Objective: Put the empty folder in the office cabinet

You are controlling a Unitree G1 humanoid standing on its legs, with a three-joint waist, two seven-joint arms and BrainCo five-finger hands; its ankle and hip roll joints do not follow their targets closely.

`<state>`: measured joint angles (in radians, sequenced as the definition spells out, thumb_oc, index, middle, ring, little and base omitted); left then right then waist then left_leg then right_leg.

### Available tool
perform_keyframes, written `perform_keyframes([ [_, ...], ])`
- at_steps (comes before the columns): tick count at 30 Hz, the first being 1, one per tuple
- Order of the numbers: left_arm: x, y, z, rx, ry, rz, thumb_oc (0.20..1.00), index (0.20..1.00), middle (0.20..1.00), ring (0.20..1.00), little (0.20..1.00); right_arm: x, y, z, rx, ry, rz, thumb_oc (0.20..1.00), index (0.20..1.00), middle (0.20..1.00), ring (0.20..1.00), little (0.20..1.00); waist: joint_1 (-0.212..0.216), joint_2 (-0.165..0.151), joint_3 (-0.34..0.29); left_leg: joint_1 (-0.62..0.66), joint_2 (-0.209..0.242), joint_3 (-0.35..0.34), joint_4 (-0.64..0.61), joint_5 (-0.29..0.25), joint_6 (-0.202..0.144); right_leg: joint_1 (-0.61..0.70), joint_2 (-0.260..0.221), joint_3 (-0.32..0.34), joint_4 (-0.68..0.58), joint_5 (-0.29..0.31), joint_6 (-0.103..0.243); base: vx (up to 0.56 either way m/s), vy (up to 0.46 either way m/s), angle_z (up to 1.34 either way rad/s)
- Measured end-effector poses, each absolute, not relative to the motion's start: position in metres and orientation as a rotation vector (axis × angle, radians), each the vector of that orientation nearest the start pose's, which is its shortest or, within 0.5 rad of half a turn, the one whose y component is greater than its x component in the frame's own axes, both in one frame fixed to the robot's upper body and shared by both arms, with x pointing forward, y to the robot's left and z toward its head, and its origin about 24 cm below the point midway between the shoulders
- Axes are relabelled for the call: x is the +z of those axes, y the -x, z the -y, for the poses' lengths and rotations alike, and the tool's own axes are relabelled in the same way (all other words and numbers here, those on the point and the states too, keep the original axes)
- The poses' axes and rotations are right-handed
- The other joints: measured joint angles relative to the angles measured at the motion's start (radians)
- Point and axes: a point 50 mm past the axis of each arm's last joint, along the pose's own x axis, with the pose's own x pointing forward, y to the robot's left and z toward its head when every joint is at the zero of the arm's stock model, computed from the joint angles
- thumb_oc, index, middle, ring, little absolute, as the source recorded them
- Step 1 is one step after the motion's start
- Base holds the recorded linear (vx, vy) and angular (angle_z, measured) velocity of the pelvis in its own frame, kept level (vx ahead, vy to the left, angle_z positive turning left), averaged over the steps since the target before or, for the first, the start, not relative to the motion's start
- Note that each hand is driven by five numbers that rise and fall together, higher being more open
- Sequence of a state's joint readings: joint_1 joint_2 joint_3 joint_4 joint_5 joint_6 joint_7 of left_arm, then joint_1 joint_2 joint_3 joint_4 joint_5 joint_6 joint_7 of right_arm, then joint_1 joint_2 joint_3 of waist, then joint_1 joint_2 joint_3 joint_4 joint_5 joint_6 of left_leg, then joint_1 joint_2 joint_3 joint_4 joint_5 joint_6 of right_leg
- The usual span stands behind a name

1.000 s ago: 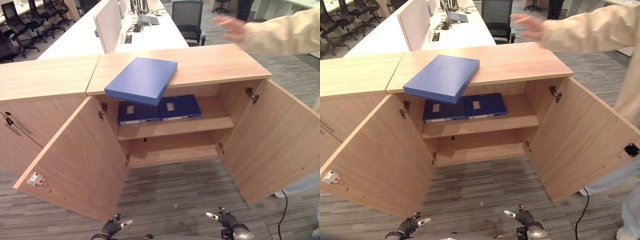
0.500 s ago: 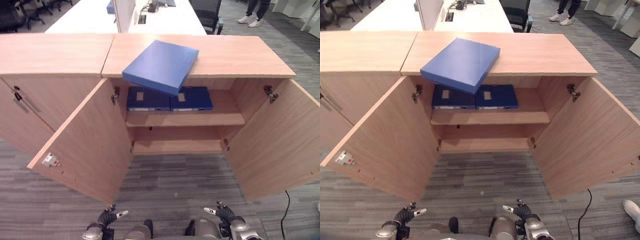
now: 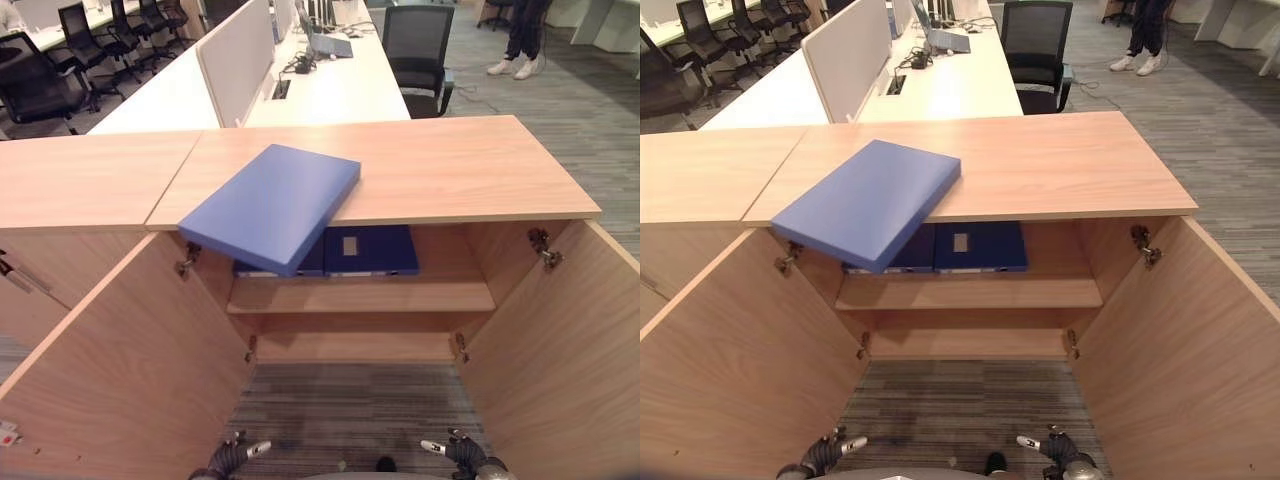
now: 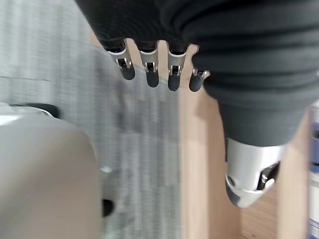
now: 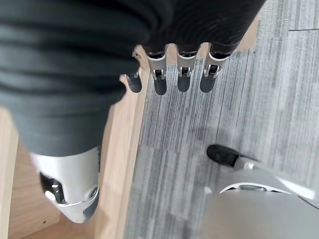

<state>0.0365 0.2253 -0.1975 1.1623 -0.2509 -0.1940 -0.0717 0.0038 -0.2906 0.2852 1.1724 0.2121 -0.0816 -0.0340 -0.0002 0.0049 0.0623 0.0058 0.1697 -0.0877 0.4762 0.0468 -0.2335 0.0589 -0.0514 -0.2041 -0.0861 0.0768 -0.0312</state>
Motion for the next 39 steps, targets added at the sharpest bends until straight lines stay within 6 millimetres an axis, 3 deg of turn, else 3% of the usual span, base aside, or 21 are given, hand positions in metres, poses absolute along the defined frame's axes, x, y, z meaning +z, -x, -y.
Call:
perform_keyframes([
  [1,-0.151,-0.115,-0.215,0.030,-0.055,-0.964,1.000,1.000,1.000,1.000,1.000,-0.152,-0.109,0.239,-0.073,0.252,-1.094,1.000,1.000,1.000,1.000,1.000,-0.007,-0.018,0.032,-0.101,-0.011,-0.035,0.182,0.161,-0.024,0.024,0.009,-0.001,0.002,-0.025,-0.034,0.25,-0.123,0.01],
  [2,-0.149,-0.123,-0.214,0.022,-0.055,-0.946,1.000,1.000,1.000,1.000,1.000,-0.151,-0.113,0.240,-0.081,0.252,-1.087,1.000,1.000,1.000,1.000,1.000,-0.012,-0.039,0.061,-0.189,-0.007,-0.003,0.298,0.128,0.005,0.052,0.016,0.001,-0.001,-0.056,-0.052,0.35,-0.062,0.08],
  [3,-0.146,-0.128,-0.217,0.032,-0.048,-0.921,1.000,1.000,1.000,1.000,1.000,-0.150,-0.114,0.242,-0.085,0.255,-1.084,1.000,1.000,1.000,1.000,1.000,-0.011,-0.058,0.084,-0.238,-0.006,0.055,0.279,0.097,0.047,0.075,0.017,0.001,-0.004,-0.071,-0.053,0.32,0.007,-0.01],
  [4,-0.144,-0.132,-0.218,0.027,-0.056,-0.907,1.000,1.000,1.000,1.000,1.000,-0.149,-0.119,0.243,-0.095,0.254,-1.073,1.000,1.000,1.000,1.000,1.000,-0.008,-0.067,0.099,-0.261,-0.014,0.135,0.106,0.057,0.074,0.083,0.015,0.006,-0.008,-0.084,-0.036,0.30,0.038,-0.14],
  [5,-0.143,-0.133,-0.216,0.017,-0.057,-0.905,1.000,1.000,1.000,1.000,1.000,-0.146,-0.127,0.245,-0.100,0.260,-1.054,1.000,1.000,1.000,1.000,1.000,-0.006,-0.060,0.106,-0.261,-0.037,0.172,-0.119,0.050,0.078,0.082,0.020,0.011,-0.007,-0.097,-0.013,0.19,0.059,-0.36],
  [6,-0.144,-0.132,-0.215,0.017,-0.054,-0.906,1.000,1.000,1.000,1.000,1.000,-0.144,-0.134,0.245,-0.093,0.268,-1.039,1.000,1.000,1.000,1.000,1.000,0.009,-0.043,0.116,-0.251,-0.069,0.177,-0.343,0.058,0.082,0.086,0.040,0.030,-0.006,-0.100,-0.013,0.16,0.072,-0.48],
  [7,-0.144,-0.132,-0.216,0.018,-0.056,-0.910,1.000,1.000,1.000,1.000,1.000,-0.141,-0.141,0.245,-0.088,0.277,-1.023,1.000,1.000,1.000,1.000,1.000,0.016,-0.024,0.125,-0.247,-0.087,0.178,-0.455,0.064,0.084,0.095,0.061,0.037,-0.004,-0.110,-0.004,0.14,0.094,-0.53],
  [10,-0.149,-0.113,-0.222,0.037,-0.064,-0.970,1.000,1.000,1.000,1.000,1.000,-0.143,-0.144,0.233,-0.045,0.275,-1.014,1.000,1.000,1.000,1.000,1.000,0.045,-0.015,0.132,-0.233,-0.109,0.205,-0.383,0.088,0.123,0.148,0.095,0.028,-0.001,-0.131,-0.023,0.16,0.108,-0.73],
  [12,-0.153,-0.102,-0.223,0.033,-0.075,-1.013,1.000,1.000,1.000,1.000,1.000,-0.148,-0.128,0.234,-0.042,0.276,-1.055,1.000,1.000,1.000,1.000,1.000,0.032,-0.032,0.099,-0.173,-0.171,0.225,-0.344,0.116,0.228,0.200,0.102,0.023,0.012,-0.176,0.014,0.11,0.118,-0.12],
  [13,-0.151,-0.109,-0.225,0.034,-0.086,-0.999,1.000,1.000,1.000,1.000,1.000,-0.153,-0.114,0.232,-0.043,0.268,-1.095,1.000,1.000,1.000,1.000,1.000,0.008,-0.024,0.087,-0.090,-0.167,0.240,-0.430,0.074,0.302,0.194,0.124,0.011,0.102,-0.203,0.057,0.10,0.150,0.49],
  [14,-0.150,-0.113,-0.226,0.031,-0.092,-0.987,1.000,1.000,1.000,1.000,1.000,-0.154,-0.113,0.230,-0.040,0.262,-1.098,1.000,1.000,1.000,1.000,1.000,0.006,-0.020,0.087,-0.058,-0.151,0.228,-0.474,0.077,0.309,0.150,0.127,0.012,0.205,-0.227,0.082,0.10,0.161,0.27],
  [15,-0.148,-0.117,-0.227,0.025,-0.098,-0.967,1.000,1.000,1.000,1.000,1.000,-0.154,-0.113,0.227,-0.031,0.255,-1.098,1.000,1.000,1.000,1.000,1.000,0.014,-0.014,0.082,-0.022,-0.138,0.217,-0.521,0.073,0.315,0.095,0.104,0.013,0.297,-0.288,0.076,0.06,0.131,-0.10],
  [16,-0.148,-0.115,-0.228,0.030,-0.100,-0.974,1.000,1.000,1.000,1.000,1.000,-0.153,-0.117,0.225,-0.025,0.251,-1.083,1.000,1.000,1.000,1.000,1.000,0.008,-0.022,0.072,-0.011,-0.146,0.215,-0.534,0.070,0.318,0.078,0.067,0.025,0.280,-0.294,0.072,0.03,0.087,-0.19],
  [19,-0.143,-0.129,-0.235,0.037,-0.126,-0.943,1.000,1.000,1.000,1.000,1.000,-0.149,-0.134,0.218,-0.015,0.235,-1.026,1.000,1.000,1.000,1.000,1.000,0.007,-0.039,0.065,0.009,-0.170,0.197,-0.564,0.065,0.317,0.007,-0.066,0.026,0.226,-0.258,0.128,-0.01,0.120,0.20],
  [20,-0.139,-0.135,-0.239,0.041,-0.136,-0.920,1.000,1.000,1.000,1.000,1.000,-0.149,-0.135,0.213,-0.008,0.223,-1.020,1.000,1.000,1.000,1.000,1.000,0.011,-0.050,0.062,0.017,-0.177,0.193,-0.565,0.058,0.307,-0.019,-0.096,0.025,0.241,-0.175,0.171,-0.03,0.091,0.26],
  [24,-0.139,-0.130,-0.241,0.053,-0.143,-0.923,1.000,1.000,1.000,1.000,1.000,-0.146,-0.147,0.209,0.009,0.215,-0.991,1.000,1.000,1.000,1.000,1.000,0.028,0.004,0.079,0.053,-0.146,0.209,-0.560,0.017,0.270,-0.094,-0.097,0.026,0.464,-0.181,0.202,-0.02,0.044,-0.14],
  [27,-0.139,-0.125,-0.248,0.070,-0.155,-0.939,1.000,1.000,1.000,1.000,1.000,-0.147,-0.143,0.208,0.011,0.209,-1.003,1.000,1.000,1.000,1.000,1.000,0.031,-0.004,0.083,0.069,-0.138,0.190,-0.560,0.005,0.265,-0.118,-0.107,0.034,0.530,-0.204,0.226,0.06,-0.030,0.06],
  [28,-0.139,-0.125,-0.248,0.070,-0.155,-0.939,1.000,1.000,1.000,1.000,1.000,-0.147,-0.143,0.208,0.011,0.209,-1.003,1.000,1.000,1.000,1.000,1.000,0.031,-0.004,0.083,0.069,-0.138,0.190,-0.560,0.005,0.265,-0.118,-0.107,0.034,0.530,-0.204,0.226,0.04,-0.047,0.17],
  [30,-0.142,-0.114,-0.250,0.077,-0.154,-0.965,1.000,1.000,1.000,1.000,1.000,-0.151,-0.132,0.208,0.007,0.203,-1.032,1.000,1.000,1.000,1.000,1.000,0.036,-0.046,0.062,0.060,-0.148,0.180,-0.556,0.018,0.257,-0.010,-0.090,0.048,0.319,-0.245,0.197,0.00,-0.055,0.14],
  [31,-0.143,-0.114,-0.247,0.074,-0.148,-0.967,1.000,1.000,1.000,1.000,1.000,-0.151,-0.133,0.210,0.002,0.204,-1.031,1.000,1.000,1.000,1.000,1.000,0.035,-0.056,0.054,0.051,-0.144,0.176,-0.555,0.023,0.250,0.019,-0.075,0.046,0.258,-0.229,0.141,0.00,-0.071,0.08],
  [39,-0.146,-0.108,-0.246,0.080,-0.140,-0.990,1.000,1.000,1.000,1.000,1.000,-0.152,-0.128,0.212,-0.010,0.194,-1.040,1.000,1.000,1.000,1.000,1.000,0.041,-0.019,0.052,0.036,-0.111,0.153,-0.556,0.038,0.216,0.015,-0.037,0.057,0.266,-0.242,0.107,-0.03,-0.115,0.06],
])
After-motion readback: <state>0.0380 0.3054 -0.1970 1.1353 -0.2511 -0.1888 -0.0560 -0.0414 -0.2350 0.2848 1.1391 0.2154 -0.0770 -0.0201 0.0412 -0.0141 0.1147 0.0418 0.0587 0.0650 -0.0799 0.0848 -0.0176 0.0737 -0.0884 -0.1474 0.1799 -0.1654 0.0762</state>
